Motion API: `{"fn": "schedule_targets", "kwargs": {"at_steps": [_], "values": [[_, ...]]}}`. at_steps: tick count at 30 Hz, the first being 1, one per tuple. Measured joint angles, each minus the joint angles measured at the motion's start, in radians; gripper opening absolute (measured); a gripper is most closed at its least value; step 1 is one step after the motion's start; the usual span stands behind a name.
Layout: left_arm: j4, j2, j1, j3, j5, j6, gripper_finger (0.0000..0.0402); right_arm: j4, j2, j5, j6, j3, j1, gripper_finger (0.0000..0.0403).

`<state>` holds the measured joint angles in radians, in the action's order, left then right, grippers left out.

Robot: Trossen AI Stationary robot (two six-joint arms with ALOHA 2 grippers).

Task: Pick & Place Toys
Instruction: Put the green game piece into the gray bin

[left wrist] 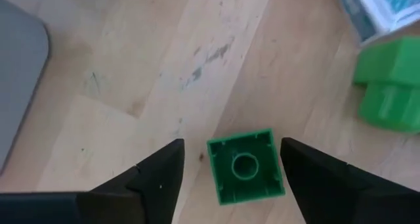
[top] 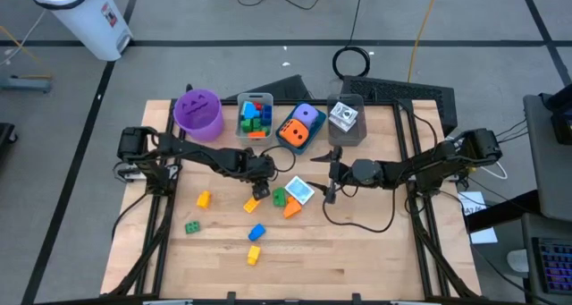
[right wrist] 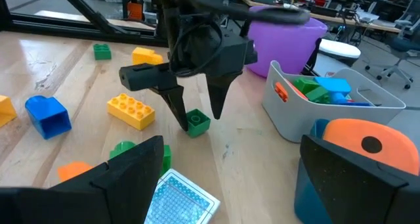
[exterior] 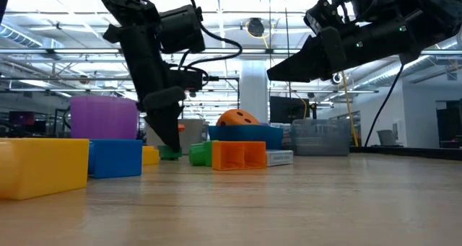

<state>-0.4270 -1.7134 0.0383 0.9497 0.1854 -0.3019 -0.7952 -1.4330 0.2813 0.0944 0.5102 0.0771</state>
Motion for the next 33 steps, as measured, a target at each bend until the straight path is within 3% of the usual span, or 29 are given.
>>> {"fn": "schedule_targets", "kwargs": {"at_steps": [8, 19, 24, 27, 33], "values": [[0.009, -0.046, 0.000, 0.000, 0.000, 0.004, 0.0217, 0.000, 0.000, 0.000, 0.000, 0.000, 0.000, 0.0348], [-0.009, -0.002, 0.001, 0.000, -0.001, 0.100, 0.0136, -0.001, 0.000, 0.000, 0.001, 0.000, 0.000, 0.0348], [-0.055, 0.035, 0.018, 0.025, 0.009, 0.140, 0.0146, -0.002, 0.000, 0.000, 0.001, 0.000, 0.000, 0.0348], [-0.160, 0.058, 0.024, 0.094, 0.067, 0.175, 0.0159, -0.002, 0.000, 0.000, 0.002, 0.000, 0.000, 0.0348], [-0.309, 0.074, 0.067, 0.269, 0.287, 0.334, 0.0163, -0.013, 0.000, 0.000, 0.005, 0.000, 0.000, 0.0348]]}}
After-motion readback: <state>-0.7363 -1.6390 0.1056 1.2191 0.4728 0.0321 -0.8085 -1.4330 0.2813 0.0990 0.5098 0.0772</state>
